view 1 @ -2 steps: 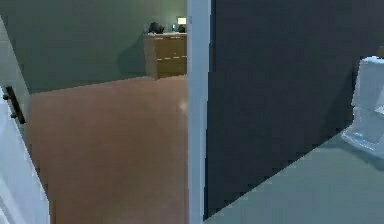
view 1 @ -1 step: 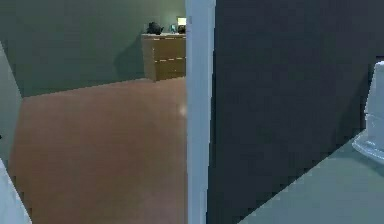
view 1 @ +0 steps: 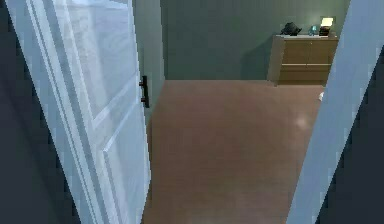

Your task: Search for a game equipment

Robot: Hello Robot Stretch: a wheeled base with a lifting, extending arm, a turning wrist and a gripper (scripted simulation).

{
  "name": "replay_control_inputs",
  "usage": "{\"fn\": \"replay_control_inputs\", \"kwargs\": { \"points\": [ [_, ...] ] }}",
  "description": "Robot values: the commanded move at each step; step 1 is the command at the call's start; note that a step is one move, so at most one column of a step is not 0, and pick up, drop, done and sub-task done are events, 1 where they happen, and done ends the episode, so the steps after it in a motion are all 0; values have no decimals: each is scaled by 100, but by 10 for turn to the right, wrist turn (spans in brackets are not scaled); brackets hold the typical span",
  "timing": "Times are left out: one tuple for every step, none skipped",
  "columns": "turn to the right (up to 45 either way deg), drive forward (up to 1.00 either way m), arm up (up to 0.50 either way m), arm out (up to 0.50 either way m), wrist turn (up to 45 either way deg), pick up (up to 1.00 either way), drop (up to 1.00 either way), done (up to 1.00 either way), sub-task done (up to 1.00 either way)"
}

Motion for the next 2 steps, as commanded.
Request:
{"fn": "replay_control_inputs", "kwargs": {
  "points": [
    [0, 35, 0, 0, 0, 0, 0, 0, 0],
    [210, 0, 0, 0, 0, 0, 0, 0, 0]
  ]
}}
